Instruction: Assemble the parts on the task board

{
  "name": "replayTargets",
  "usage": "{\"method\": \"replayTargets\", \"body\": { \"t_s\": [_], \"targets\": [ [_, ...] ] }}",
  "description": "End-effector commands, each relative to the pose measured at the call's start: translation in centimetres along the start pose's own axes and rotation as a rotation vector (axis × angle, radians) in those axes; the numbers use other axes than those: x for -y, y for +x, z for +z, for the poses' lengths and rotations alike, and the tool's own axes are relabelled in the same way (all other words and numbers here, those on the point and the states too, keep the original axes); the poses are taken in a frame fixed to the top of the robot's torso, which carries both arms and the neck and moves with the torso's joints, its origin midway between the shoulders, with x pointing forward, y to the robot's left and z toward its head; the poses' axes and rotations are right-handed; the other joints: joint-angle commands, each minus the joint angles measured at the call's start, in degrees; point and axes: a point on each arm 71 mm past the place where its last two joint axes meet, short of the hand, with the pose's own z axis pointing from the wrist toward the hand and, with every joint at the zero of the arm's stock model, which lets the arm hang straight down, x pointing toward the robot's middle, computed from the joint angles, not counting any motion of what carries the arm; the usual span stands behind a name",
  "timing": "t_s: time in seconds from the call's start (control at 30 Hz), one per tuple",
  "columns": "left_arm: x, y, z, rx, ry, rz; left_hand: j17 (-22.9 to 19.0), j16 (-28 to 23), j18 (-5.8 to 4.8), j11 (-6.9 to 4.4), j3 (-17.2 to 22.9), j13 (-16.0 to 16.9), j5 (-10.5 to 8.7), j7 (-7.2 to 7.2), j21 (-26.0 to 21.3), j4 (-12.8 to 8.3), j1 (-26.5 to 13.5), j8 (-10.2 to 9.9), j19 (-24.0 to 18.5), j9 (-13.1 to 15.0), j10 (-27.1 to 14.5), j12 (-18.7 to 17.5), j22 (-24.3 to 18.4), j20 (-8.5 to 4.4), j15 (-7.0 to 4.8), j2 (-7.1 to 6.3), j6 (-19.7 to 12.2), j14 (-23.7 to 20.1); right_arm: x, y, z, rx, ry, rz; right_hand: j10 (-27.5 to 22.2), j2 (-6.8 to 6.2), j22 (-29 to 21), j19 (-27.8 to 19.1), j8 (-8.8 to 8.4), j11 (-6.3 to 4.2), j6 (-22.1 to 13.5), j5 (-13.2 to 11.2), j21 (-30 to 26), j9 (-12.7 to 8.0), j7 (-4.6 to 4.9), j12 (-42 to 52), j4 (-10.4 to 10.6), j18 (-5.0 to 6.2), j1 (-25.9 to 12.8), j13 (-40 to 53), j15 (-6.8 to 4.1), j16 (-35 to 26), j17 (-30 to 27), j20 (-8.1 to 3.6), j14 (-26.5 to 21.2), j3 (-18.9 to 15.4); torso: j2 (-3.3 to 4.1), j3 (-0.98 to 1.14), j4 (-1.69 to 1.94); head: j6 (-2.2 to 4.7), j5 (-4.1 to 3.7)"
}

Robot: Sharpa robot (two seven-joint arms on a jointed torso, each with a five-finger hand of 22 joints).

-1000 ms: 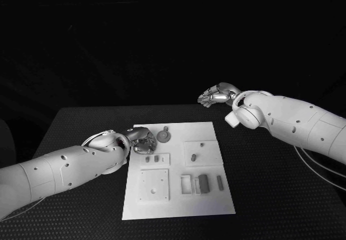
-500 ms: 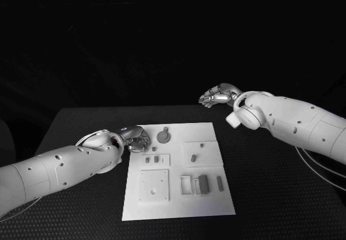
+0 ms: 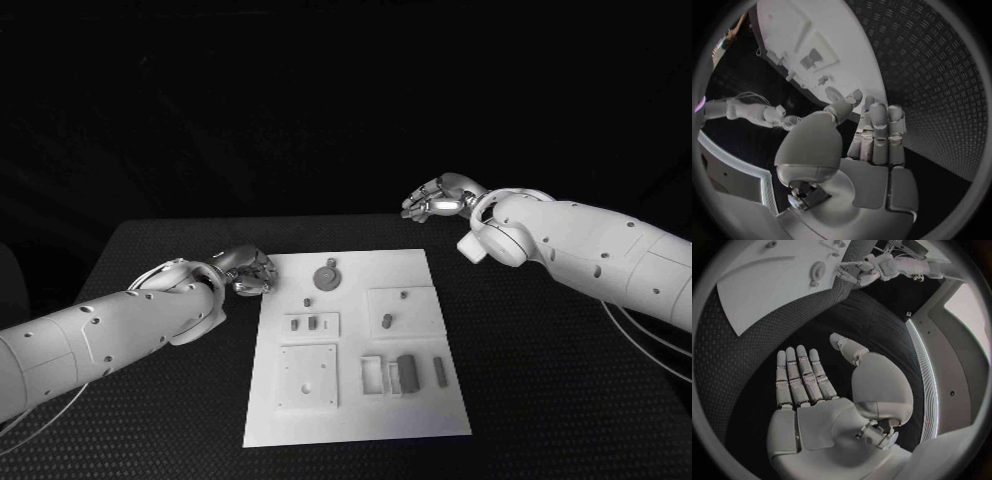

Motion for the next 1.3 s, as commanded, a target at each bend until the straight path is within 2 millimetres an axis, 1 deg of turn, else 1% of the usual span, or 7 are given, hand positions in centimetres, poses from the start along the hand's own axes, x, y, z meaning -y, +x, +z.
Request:
{"method": "replayTargets", "body": {
  "t_s": [0.03, 0.2, 0.33, 0.47, 0.73, 1.1, 1.3],
  "targets": [
    [-0.3, -1.4, -0.1, 0.051, -0.053, -0.338, -1.49, -2.91, 0.10, 1.42, -0.27, 0.06, 0.36, 0.69, -1.68, 0.72, -2.02, 0.28, -1.58, -0.13, -0.91, 0.22, -0.57, -0.01, 0.32, -0.19, -0.05, -2.03, -0.1, 0.9, -0.4, -0.065, -0.034, -0.182, 1.25, -0.05, 0.13, 1.40, 0.56, -0.46, 0.88, -0.73, 0.24, 0.23, 0.54, 0.72, -0.47, 0.50, 0.96, 0.20, -0.47, 0.70, 0.33, -0.04, 1.41, 0.39, -0.02, 0.08, -0.02, 0.42, -0.33],
    [0.0, -3.4, -0.7, 0.071, -0.056, -0.569, -5.34, -10.83, -1.55, 1.05, -1.97, 0.90, 0.19, 1.03, -6.49, 0.97, -5.83, 1.06, -5.16, 0.05, 1.54, 1.82, -2.67, 0.72, 0.24, -0.39, -0.03, -4.83, 0.3, 2.0, -1.3, -0.122, -0.055, -0.329, 7.10, -0.28, 0.83, 7.84, 1.68, -3.01, 3.05, -4.05, 2.42, 0.76, -0.64, 3.43, -0.28, 2.69, 3.20, 1.46, -3.22, 3.69, 1.81, -0.37, 7.76, 3.20, -0.06, 0.12, 0.00, 0.76, -0.53],
    [0.5, -4.3, -1.3, 0.063, -0.048, -0.678, -7.20, -15.31, -2.64, 0.88, -3.14, 1.62, 0.10, 0.92, -9.12, 0.73, -7.24, 1.75, -7.17, 0.52, 2.36, 3.36, -3.74, 1.10, 0.94, -0.19, 0.22, -6.65, 0.8, 2.3, -1.8, -0.122, -0.063, -0.417, 9.32, -0.37, 1.21, 11.20, 2.26, -4.00, 4.45, -4.83, 3.52, 1.12, -1.22, 3.90, -0.24, 3.92, 3.85, 2.04, -4.70, 4.77, 2.78, -0.39, 11.05, 4.81, -0.10, 0.12, 0.05, 1.01, -0.64],
    [1.3, -5.1, -1.8, 0.059, -0.017, -0.755, -8.03, -17.97, -3.29, 0.93, -3.91, 1.97, 0.12, 0.87, -10.49, 0.35, -7.67, 2.15, -7.66, 0.83, 1.80, 4.11, -4.20, 1.08, 1.57, 0.12, 0.06, -6.51, 1.6, 3.0, -2.6, -0.146, -0.060, -0.509, 8.92, -0.64, 1.95, 15.28, 2.37, -3.69, 4.97, -4.98, 5.45, 1.37, -2.24, 2.66, -0.32, 4.86, 4.16, 1.89, -6.75, 6.42, 4.26, -0.92, 15.08, 5.83, -0.24, 0.05, 0.10, 1.30, -0.47],
    [2.1, -5.5, -2.6, 0.053, 0.013, -0.825, -8.95, -21.30, -3.79, 1.50, -4.28, 1.84, 0.10, 0.86, -12.27, 0.12, -7.90, 2.32, -9.02, 0.99, 0.22, 4.00, -4.73, 1.79, 2.60, 0.20, -0.33, -7.31, 2.0, 6.1, -3.4, -0.200, -0.096, -0.676, 10.90, -1.62, 3.36, 21.90, 2.61, -4.22, 5.98, -6.51, 9.21, 1.70, -2.37, 1.66, 0.56, 4.86, 3.27, 2.31, -9.83, 8.99, 7.31, -3.71, 21.52, 6.58, -0.83, 0.07, 0.12, 1.49, 0.21],
    [2.8, -5.2, -2.3, 0.052, 0.025, -0.843, -8.96, -21.87, -3.77, 1.62, -4.40, 1.85, 0.11, 1.07, -12.50, 0.15, -7.91, 2.32, -8.93, 1.01, -0.09, 4.11, -4.78, 1.88, 2.67, 0.27, -0.52, -7.08, 2.6, 9.2, -4.0, -0.216, -0.118, -0.834, 11.53, -4.14, 3.49, 22.97, 2.21, -4.20, 6.13, -7.73, 9.67, 1.44, -2.11, 0.19, 1.42, 4.86, 3.24, 2.38, -10.29, 8.33, 9.13, -4.31, 22.60, 8.53, -1.52, -0.28, 0.43, 1.13, 0.51],
    [2.9, -5.2, -2.3, 0.052, 0.027, -0.850, -8.94, -22.04, -3.76, 1.64, -4.45, 1.86, 0.10, 1.09, -12.58, 0.18, -7.96, 2.34, -8.89, 1.02, -0.18, 4.16, -4.79, 1.90, 2.69, 0.32, -0.55, -7.00, 2.3, 10.3, -4.1, -0.213, -0.134, -0.875, 11.53, -5.32, 3.48, 22.87, 2.05, -4.10, 6.08, -7.83, 9.59, 1.28, -2.04, -0.34, 1.76, 4.86, 3.22, 2.35, -10.23, 7.88, 9.58, -4.25, 22.58, 9.16, -1.49, -0.34, 0.34, 1.24, 0.95]
  ]
}}
